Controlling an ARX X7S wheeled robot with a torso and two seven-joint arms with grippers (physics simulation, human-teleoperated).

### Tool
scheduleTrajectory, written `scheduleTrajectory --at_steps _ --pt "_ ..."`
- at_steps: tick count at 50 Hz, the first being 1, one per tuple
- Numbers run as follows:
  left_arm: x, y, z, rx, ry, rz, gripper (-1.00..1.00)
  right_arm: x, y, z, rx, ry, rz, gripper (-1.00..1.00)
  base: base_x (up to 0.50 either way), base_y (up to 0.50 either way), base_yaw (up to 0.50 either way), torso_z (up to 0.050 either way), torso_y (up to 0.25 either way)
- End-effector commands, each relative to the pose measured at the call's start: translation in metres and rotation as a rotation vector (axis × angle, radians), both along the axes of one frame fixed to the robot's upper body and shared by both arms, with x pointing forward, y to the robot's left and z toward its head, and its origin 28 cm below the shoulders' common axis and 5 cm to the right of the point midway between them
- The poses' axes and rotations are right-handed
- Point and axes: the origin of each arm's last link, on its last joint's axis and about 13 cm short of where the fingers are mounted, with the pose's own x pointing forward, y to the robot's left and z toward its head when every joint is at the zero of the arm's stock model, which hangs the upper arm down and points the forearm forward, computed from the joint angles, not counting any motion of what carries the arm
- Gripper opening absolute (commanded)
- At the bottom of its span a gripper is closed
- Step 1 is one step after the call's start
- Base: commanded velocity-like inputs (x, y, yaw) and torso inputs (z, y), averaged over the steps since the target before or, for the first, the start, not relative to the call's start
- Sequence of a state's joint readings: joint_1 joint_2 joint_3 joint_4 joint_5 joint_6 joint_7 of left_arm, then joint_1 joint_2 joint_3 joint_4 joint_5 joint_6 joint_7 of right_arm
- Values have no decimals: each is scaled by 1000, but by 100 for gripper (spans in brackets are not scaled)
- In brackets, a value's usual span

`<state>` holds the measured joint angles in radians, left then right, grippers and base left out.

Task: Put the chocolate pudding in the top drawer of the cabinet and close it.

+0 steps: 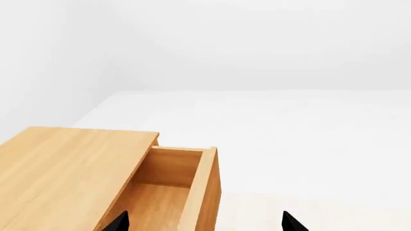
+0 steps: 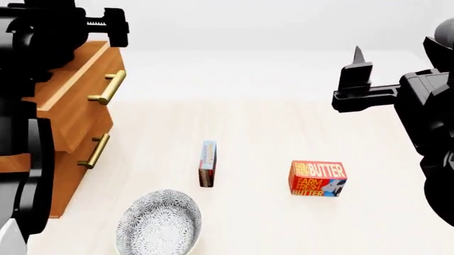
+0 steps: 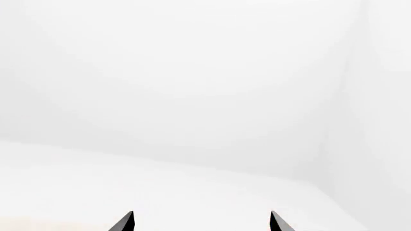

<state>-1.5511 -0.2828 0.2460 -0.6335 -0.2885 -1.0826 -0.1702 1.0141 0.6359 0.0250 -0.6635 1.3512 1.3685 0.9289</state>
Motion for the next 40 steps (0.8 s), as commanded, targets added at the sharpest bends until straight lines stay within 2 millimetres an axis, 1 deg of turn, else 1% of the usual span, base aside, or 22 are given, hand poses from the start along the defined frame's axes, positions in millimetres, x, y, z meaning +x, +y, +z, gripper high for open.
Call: scheduleTrajectory --at_steps 1,15,31,40 --pt "18 9 -14 -18 80 66 100 3 2 -5 -2 15 4 100 0 0 0 0 0" --pt "27 9 -19 -28 121 56 100 9 3 -6 4 24 5 100 0 0 0 0 0" --pt "29 12 -44 -31 185 59 100 15 6 -10 6 35 16 100 0 0 0 0 0" --pt "30 12 -62 -25 228 56 100 18 6 -14 8 45 17 100 0 0 0 0 0"
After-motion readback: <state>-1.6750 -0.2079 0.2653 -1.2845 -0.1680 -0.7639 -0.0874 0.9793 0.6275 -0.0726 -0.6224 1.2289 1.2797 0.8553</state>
